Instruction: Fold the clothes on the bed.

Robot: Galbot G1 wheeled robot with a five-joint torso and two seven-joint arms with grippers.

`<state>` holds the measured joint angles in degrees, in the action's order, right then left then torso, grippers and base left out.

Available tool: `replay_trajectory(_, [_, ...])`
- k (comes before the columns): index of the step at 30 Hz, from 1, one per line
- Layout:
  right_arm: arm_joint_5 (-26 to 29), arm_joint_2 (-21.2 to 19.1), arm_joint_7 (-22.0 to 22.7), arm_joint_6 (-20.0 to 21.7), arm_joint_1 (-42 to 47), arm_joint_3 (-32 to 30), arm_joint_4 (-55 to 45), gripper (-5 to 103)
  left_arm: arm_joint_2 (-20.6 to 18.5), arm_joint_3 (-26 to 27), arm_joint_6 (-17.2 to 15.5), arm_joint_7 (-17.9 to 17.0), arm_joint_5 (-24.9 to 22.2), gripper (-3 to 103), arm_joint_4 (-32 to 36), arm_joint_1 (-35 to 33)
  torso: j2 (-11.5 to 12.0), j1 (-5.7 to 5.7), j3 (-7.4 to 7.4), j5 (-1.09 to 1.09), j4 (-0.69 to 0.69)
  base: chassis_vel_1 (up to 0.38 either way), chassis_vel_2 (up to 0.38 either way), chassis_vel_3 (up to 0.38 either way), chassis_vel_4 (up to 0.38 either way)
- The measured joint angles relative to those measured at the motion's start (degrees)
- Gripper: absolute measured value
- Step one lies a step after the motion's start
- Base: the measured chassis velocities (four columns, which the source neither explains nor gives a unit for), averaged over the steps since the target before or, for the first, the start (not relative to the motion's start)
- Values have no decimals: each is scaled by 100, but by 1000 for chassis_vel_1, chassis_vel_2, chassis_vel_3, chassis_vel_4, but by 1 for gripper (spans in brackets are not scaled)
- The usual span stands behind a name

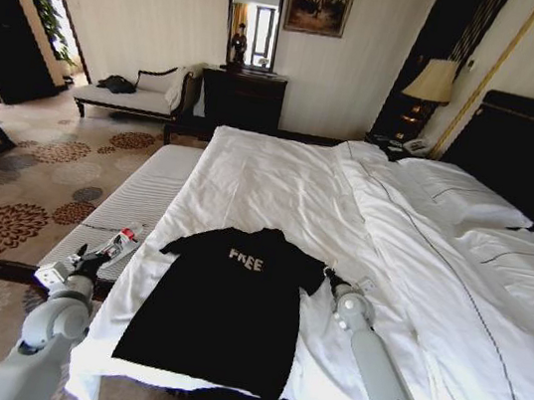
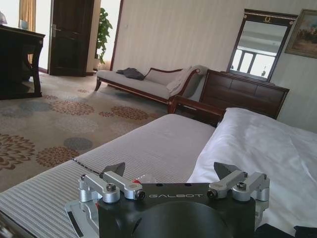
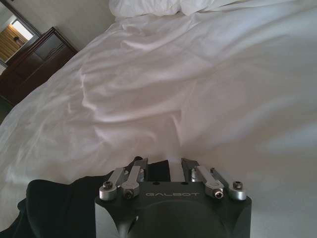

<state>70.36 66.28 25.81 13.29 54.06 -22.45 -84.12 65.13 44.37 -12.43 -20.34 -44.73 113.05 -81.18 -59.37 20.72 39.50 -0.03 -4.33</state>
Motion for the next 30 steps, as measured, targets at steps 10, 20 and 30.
replay_trajectory(10, [187,77,0,-24,69,-73,-87,73,16,-32,0,-4,17,100,-17,30,0,0,0,0,0,0,0,0,0])
replay_trajectory(20, [230,168,-41,-95,109,-93,-133,38,18,11,5,-6,19,100,-9,-8,0,0,0,0,0,0,0,0,0])
replay_trajectory(30, [258,166,-204,-225,183,-155,-229,5,39,22,7,-8,38,100,53,-56,0,0,0,0,0,0,0,0,0])
